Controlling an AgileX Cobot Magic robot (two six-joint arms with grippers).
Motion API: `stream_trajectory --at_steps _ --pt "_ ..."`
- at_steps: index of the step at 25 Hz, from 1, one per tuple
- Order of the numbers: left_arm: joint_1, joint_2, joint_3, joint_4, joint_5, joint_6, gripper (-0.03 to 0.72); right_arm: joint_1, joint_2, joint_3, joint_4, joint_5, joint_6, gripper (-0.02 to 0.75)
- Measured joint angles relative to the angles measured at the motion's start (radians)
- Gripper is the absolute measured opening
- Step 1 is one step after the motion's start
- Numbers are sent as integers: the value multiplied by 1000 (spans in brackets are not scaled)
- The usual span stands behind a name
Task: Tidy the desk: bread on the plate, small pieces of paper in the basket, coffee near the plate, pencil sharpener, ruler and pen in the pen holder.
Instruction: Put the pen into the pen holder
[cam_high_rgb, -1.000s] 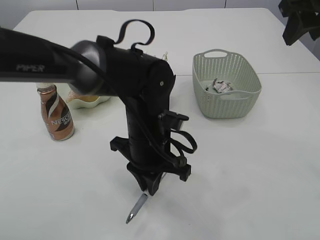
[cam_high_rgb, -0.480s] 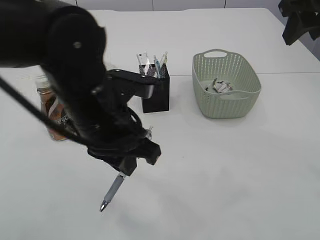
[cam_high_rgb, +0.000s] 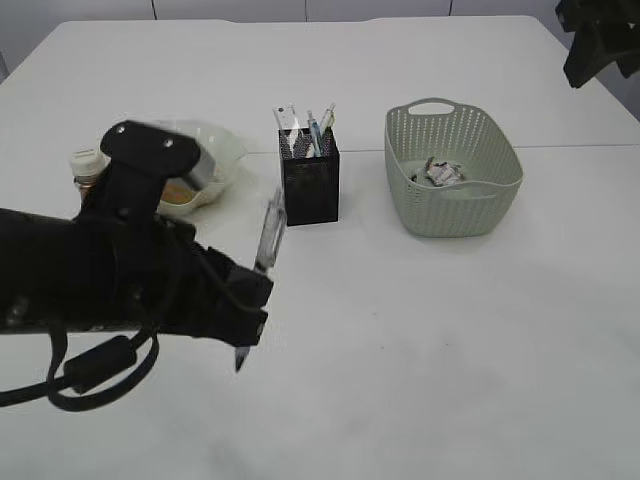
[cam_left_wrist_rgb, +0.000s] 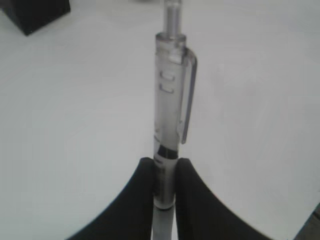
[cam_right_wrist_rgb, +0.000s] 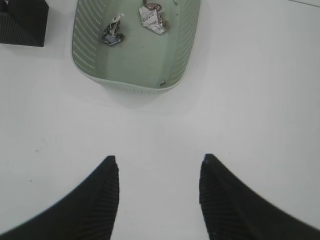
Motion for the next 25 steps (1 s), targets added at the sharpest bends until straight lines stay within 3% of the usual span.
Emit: stream_trajectory --at_steps 3,9,12,25 --pt "37 15 5 53 -199 0 62 0 0 0 0 -8 0 384" --pt "238 116 -1 75 -620 0 63 0 0 0 0 -18 -1 384" --pt "312 200 -63 75 -708 0 64 0 0 0 0 -25 -1 384" --pt "331 596 -525 133 -691 0 65 0 0 0 0 -48 -1 384"
